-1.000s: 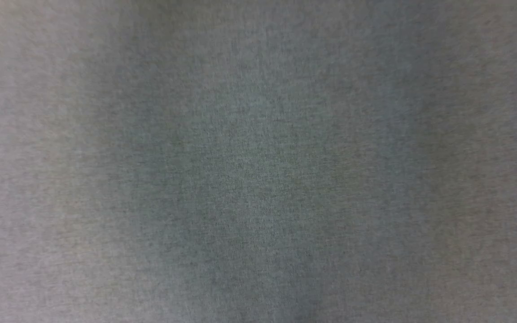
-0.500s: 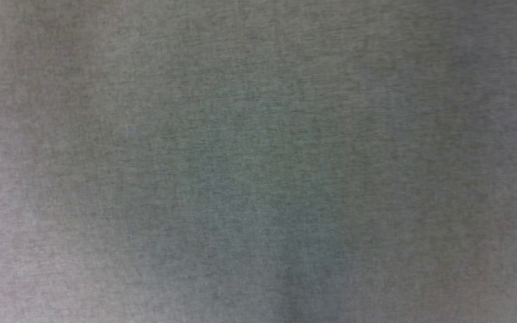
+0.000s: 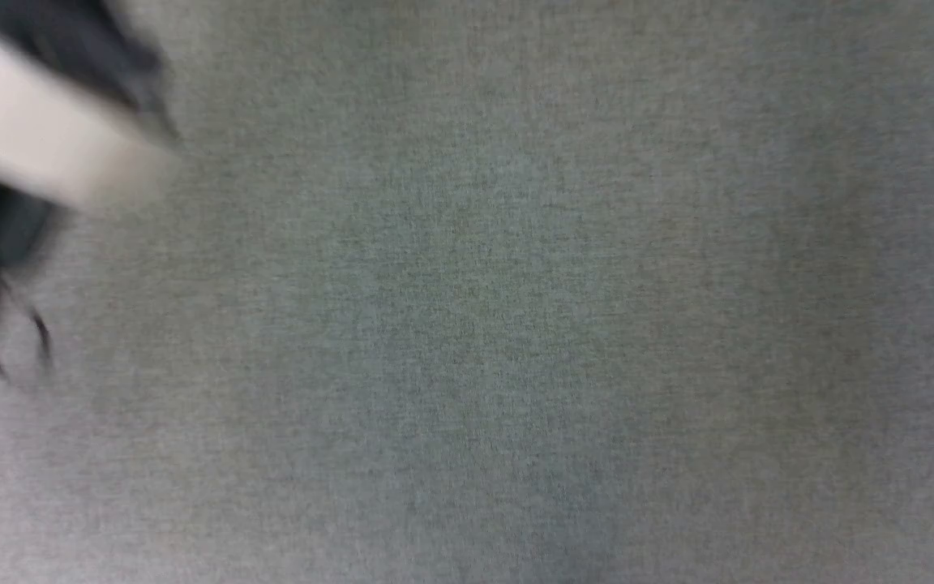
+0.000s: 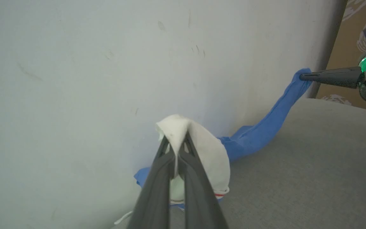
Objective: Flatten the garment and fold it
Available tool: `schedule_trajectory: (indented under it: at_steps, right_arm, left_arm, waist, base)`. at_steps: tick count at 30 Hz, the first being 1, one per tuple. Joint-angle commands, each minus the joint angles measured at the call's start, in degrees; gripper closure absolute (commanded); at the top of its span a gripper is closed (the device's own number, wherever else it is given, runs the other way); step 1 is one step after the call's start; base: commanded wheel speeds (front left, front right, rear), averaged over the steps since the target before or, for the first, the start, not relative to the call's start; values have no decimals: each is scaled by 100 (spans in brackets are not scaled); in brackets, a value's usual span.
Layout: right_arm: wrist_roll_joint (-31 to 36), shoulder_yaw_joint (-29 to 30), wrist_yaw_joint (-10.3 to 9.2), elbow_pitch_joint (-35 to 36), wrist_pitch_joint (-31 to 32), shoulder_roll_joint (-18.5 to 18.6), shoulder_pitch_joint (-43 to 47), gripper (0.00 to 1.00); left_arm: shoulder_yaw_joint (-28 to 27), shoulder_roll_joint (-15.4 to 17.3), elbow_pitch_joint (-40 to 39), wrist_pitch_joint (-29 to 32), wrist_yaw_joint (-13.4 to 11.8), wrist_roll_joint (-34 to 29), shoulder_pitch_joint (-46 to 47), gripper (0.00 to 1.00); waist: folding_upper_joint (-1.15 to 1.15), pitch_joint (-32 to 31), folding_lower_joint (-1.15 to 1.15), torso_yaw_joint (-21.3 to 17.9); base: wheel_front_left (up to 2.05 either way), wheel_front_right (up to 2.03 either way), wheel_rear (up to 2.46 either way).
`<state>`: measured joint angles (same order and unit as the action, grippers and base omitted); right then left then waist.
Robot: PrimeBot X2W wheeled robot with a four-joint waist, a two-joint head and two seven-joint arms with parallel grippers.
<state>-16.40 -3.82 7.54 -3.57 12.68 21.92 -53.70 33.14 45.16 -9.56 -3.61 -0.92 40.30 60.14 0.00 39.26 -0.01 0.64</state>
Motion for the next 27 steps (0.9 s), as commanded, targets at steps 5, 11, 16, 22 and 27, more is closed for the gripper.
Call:
schedule_trajectory:
  at_steps: [5,11,16,22,27]
  right_arm:
    - [-89,445,-5,865,24,-333,1877,100]
    - [-8,686,-5,1396,-9,-661,3531,100]
    - [70,855,-5,1516,107,-733,4605,100]
    - [21,848,-5,1393,437,-885,5542,100]
    - [-160,767,-5,1359,878,-863,6207,100]
  left_arm:
    - [276,326,-755,-170,-812,-32,-1777,100]
    - [473,483,-930,-588,-1551,4,-3347,100]
    - [721,470,-968,-656,-1742,263,-4222,100]
    - [1127,465,-929,-361,-1792,560,-4912,100]
    - [1397,442,-920,88,-1748,1052,-5347,100]
  waist:
    - [0,-746,1,-29]
    - [0,-1221,1,-48]
    - [0,-1537,1,25]
    - [0,-1812,1,60]
    - [0,-2026,1,90]
  base:
    - [0,0,0]
    - [0,0,0]
    - [0,0,0]
    - [0,0,0]
    - [0,0,0]
